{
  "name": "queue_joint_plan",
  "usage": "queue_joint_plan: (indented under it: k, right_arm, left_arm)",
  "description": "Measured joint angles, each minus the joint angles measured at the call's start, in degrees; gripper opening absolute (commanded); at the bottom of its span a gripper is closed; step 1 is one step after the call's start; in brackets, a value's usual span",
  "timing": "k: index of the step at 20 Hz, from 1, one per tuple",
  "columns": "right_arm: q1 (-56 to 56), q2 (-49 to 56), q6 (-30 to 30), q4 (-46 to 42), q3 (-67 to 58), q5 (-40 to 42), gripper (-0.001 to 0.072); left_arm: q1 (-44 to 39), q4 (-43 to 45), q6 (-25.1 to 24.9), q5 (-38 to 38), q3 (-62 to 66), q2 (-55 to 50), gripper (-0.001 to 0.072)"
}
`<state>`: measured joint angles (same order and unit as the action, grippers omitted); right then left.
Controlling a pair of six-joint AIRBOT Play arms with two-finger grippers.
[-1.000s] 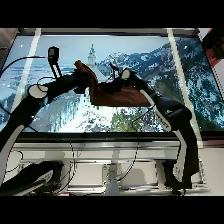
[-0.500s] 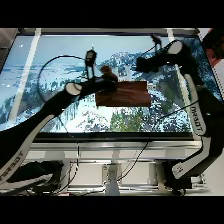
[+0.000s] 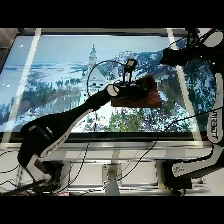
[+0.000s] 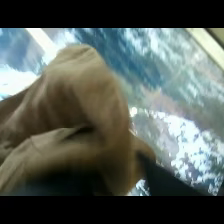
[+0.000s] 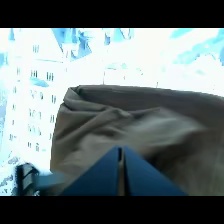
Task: Fold the clothes and pants, and hang the long-sleeved shirts on hangers.
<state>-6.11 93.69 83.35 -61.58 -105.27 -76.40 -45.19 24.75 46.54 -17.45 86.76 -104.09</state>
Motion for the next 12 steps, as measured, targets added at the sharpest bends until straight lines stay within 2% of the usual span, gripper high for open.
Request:
queue_joint_plan:
  k: [7,9,12]
  right_arm:
    - [-0.7,-0.1,-0.2,-7.4,0.1,0.6,0.0121]
    - [-1.4,0.0,-0.3,-9.5,0.7,0.9,0.0010]
    - [-4.2,0.2,-1.8,-11.1,3.6,0.6,0.0009]
  left_arm:
    - [-1.9,0.0,0.1,-1.7,1.1,-0.5,0.0578]
    - [-1.1,0.8,0.1,-1.8,1.2,1.2,0.0578]
    - [1.4,3.3,0.0,-2.4,1.2,4.2,0.0578]
